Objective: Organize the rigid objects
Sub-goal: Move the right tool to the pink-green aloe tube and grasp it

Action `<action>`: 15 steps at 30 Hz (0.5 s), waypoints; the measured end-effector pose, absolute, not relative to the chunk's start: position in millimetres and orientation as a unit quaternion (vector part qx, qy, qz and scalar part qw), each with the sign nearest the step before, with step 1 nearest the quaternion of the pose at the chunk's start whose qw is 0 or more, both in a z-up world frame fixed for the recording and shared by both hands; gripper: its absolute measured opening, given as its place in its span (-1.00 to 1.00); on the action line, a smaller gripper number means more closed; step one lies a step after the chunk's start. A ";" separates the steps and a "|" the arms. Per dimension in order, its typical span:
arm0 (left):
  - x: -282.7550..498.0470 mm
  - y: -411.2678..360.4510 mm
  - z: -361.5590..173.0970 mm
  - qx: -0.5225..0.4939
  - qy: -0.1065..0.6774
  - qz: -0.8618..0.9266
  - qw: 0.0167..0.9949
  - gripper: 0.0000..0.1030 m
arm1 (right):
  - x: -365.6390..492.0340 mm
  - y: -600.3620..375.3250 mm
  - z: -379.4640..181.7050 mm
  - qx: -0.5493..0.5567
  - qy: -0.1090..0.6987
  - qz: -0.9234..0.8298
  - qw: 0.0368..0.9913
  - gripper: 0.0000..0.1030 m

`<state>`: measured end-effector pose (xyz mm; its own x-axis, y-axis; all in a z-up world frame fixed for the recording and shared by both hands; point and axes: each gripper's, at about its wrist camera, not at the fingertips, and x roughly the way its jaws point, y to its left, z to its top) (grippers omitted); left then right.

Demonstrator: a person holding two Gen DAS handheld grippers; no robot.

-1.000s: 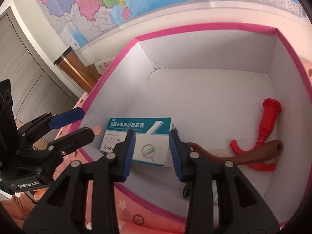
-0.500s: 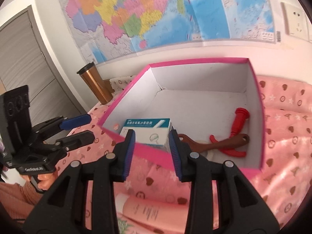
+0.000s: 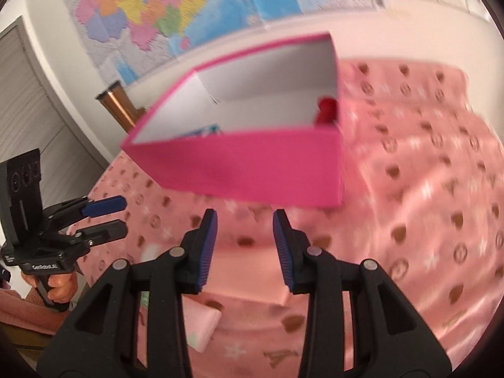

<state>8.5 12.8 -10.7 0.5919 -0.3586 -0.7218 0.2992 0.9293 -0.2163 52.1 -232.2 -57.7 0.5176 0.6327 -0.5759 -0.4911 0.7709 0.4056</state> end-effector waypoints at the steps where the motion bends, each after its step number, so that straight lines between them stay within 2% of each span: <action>1: 6.3 12.4 -13.0 -0.039 0.416 -0.186 0.889 0.12 | 51.8 -235.2 -64.2 0.102 0.376 0.321 0.863 -0.25; 15: -10.8 4.1 -34.7 -0.044 0.455 -0.194 0.868 0.12 | 56.9 -240.7 -99.0 0.122 0.412 0.310 0.848 -0.24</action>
<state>-10.8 4.1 -34.7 0.5108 -0.3765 -0.7729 0.2968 0.9210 -0.2525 56.9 -240.7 -99.0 0.4688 0.6260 -0.6232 -0.4249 0.7784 0.4622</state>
